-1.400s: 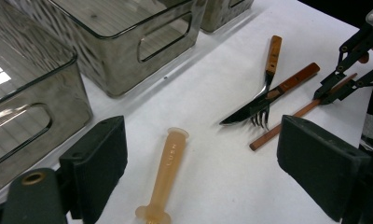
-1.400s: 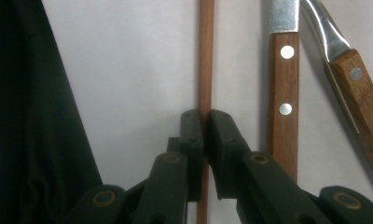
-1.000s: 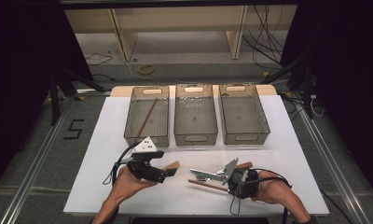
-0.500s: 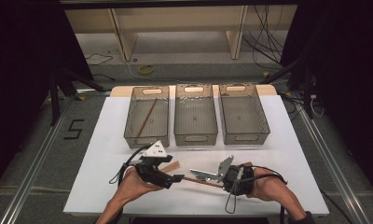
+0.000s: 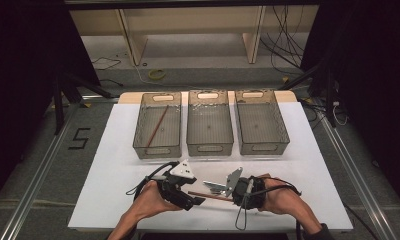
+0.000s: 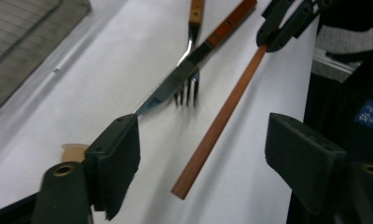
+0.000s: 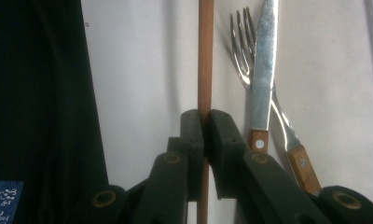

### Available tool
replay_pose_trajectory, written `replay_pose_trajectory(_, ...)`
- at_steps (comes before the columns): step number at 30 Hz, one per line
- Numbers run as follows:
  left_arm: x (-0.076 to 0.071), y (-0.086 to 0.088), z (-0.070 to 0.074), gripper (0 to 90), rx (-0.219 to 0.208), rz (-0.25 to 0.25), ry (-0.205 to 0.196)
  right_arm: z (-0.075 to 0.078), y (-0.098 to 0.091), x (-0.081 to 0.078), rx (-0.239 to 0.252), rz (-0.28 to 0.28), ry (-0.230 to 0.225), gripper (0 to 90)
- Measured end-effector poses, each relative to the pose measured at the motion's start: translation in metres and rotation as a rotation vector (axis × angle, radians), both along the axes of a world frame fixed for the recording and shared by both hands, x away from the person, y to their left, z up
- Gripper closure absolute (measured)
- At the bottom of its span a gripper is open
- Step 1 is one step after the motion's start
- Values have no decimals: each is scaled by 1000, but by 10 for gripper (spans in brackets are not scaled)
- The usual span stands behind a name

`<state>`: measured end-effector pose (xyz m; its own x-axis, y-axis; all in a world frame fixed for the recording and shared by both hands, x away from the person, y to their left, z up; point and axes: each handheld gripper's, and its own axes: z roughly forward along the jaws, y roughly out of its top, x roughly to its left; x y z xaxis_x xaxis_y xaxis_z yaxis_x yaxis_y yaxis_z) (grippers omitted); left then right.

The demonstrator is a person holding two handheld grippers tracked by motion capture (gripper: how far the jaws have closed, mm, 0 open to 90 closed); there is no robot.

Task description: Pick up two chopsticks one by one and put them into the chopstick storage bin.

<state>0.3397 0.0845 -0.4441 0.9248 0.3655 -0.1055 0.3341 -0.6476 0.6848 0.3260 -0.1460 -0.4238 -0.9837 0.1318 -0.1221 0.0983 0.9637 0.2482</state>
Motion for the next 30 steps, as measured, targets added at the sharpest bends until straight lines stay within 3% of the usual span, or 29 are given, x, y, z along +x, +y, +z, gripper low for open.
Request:
replay_pose_trajectory(12, -9, -12, -4, 464, 91, -103, -33, 2, 6, -3, -5, 27, -6, 848)
replay_pose_trajectory(19, -12, -14, -6, 569, 116, -146, -45, 2, 8, -7, -4, 33, -1, 848)
replay_pose_trajectory(21, -13, -15, -7, 592, 119, -147, -48, 3, 9, -7, 2, 57, -6, 849)
replay_pose_trajectory(30, -15, -16, -8, 725, 150, -169, -65, 3, 10, -10, -4, 68, 7, 848)
